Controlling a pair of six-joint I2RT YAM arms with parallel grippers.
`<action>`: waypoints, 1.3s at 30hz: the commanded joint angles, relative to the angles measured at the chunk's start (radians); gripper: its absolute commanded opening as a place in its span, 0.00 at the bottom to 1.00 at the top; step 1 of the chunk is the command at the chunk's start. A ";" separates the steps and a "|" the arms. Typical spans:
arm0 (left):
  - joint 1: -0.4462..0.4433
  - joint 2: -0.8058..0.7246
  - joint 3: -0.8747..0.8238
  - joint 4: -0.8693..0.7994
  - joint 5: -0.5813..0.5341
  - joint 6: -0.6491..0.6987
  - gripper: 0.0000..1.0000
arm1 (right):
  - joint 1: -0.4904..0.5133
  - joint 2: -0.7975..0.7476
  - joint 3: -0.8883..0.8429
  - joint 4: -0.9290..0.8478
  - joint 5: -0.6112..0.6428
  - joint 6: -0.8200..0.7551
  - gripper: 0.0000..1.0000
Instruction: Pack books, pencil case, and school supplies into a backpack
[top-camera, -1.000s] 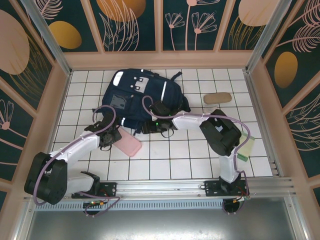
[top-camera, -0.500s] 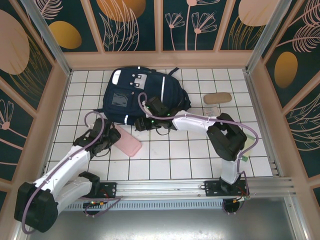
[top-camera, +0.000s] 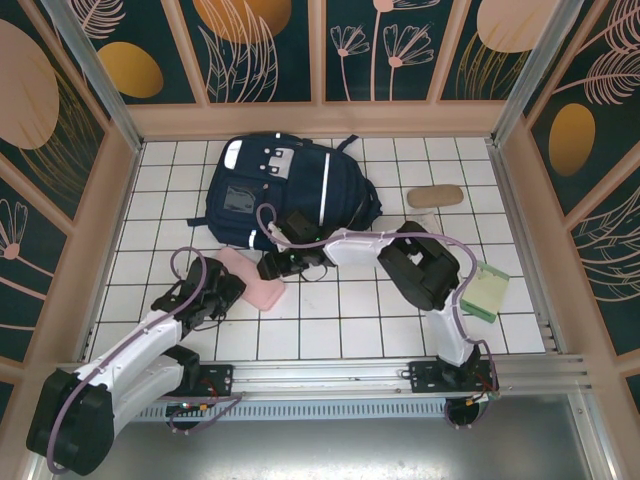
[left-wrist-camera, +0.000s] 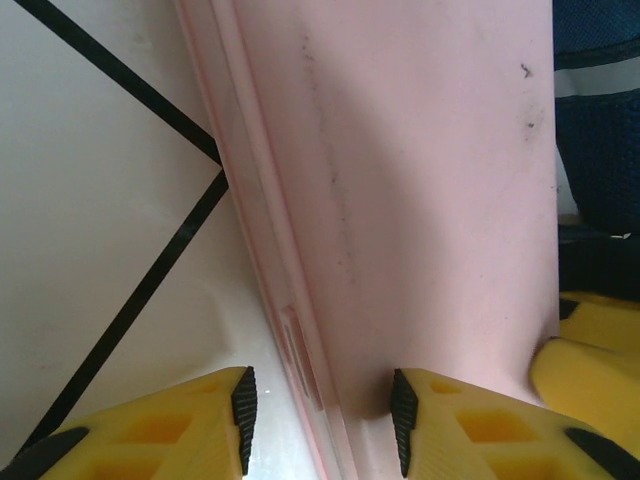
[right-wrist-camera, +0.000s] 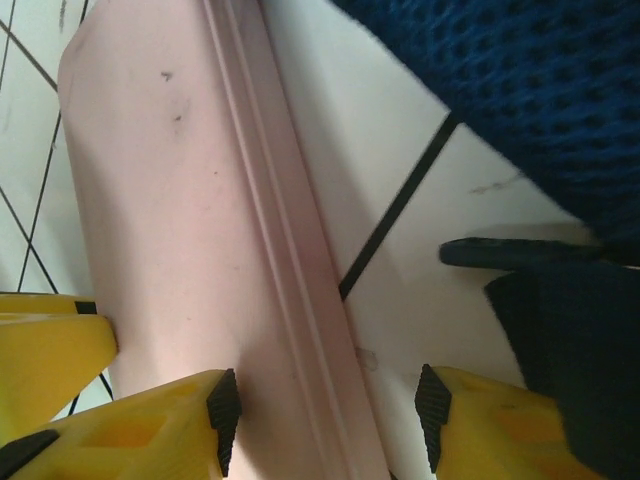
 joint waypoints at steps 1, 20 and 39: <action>0.001 -0.006 -0.039 0.034 0.017 -0.024 0.40 | 0.019 0.034 0.031 0.021 -0.063 -0.014 0.54; 0.000 -0.312 -0.192 0.068 -0.002 -0.082 0.29 | 0.020 -0.070 -0.041 0.225 -0.428 0.141 0.43; 0.002 -0.356 -0.229 0.020 0.013 -0.094 0.28 | 0.078 -0.002 0.031 0.051 -0.213 0.049 0.54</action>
